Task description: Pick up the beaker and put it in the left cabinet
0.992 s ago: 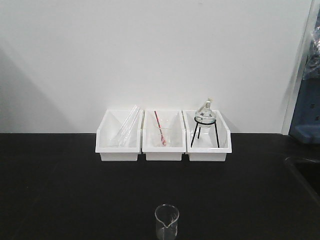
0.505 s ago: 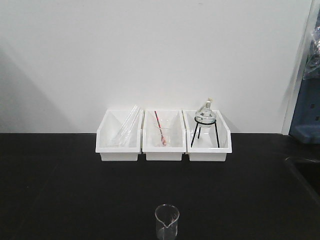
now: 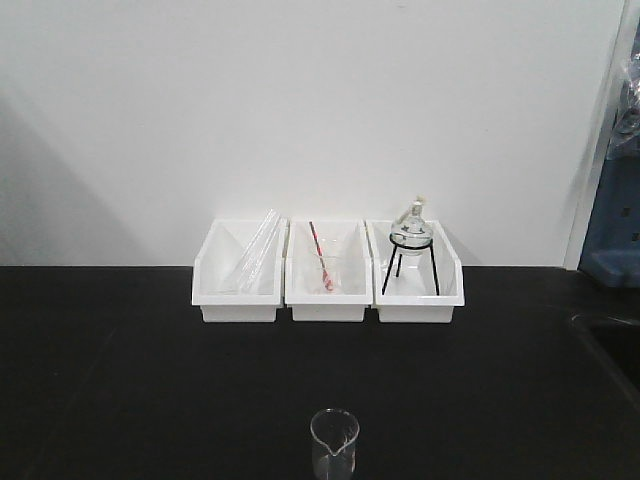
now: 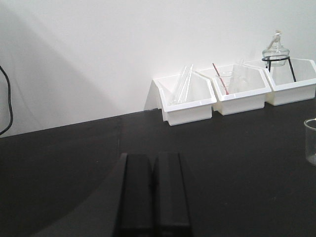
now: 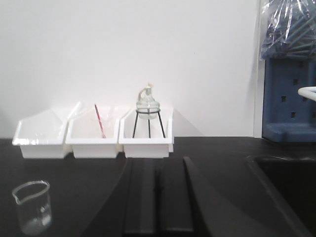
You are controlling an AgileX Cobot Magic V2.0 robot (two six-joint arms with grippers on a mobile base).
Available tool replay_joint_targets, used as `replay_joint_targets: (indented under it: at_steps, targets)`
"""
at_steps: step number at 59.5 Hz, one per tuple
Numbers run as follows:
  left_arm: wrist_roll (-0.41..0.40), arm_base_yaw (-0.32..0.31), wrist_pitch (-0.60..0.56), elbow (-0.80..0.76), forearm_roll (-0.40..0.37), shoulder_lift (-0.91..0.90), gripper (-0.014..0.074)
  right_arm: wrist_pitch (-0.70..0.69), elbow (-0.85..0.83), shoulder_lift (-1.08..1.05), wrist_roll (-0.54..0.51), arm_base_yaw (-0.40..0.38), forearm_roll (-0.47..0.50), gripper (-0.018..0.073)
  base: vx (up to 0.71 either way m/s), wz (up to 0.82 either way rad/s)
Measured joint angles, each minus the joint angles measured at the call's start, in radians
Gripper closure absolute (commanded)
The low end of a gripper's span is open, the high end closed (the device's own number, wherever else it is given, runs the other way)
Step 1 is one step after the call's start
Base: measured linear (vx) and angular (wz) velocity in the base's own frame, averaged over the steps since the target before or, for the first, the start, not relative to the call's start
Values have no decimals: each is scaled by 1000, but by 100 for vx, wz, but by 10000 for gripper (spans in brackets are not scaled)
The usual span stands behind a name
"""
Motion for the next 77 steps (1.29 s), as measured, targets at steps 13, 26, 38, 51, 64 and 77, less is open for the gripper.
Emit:
replay_joint_targets:
  at_steps: [13, 26, 38, 51, 64, 77]
  targets:
    - [0, 0, 0, 0, 0, 0, 595, 121, -146, 120, 19, 0, 19, 557, 0, 0]
    - [0, 0, 0, 0, 0, 0, 595, 156, -232, 349, 16, 0, 19, 551, 0, 0]
    - [0, 0, 0, 0, 0, 0, 595, 112, -232, 549, 16, 0, 19, 525, 0, 0]
    - [0, 0, 0, 0, 0, 0, 595, -137, -232, 746, 16, 0, 19, 410, 0, 0]
    - [0, 0, 0, 0, 0, 0, 595, -342, -232, 956, 16, 0, 24, 182, 0, 0]
    - [0, 0, 0, 0, 0, 0, 595, -577, -234, 1150, 20, 0, 25, 71, 0, 0]
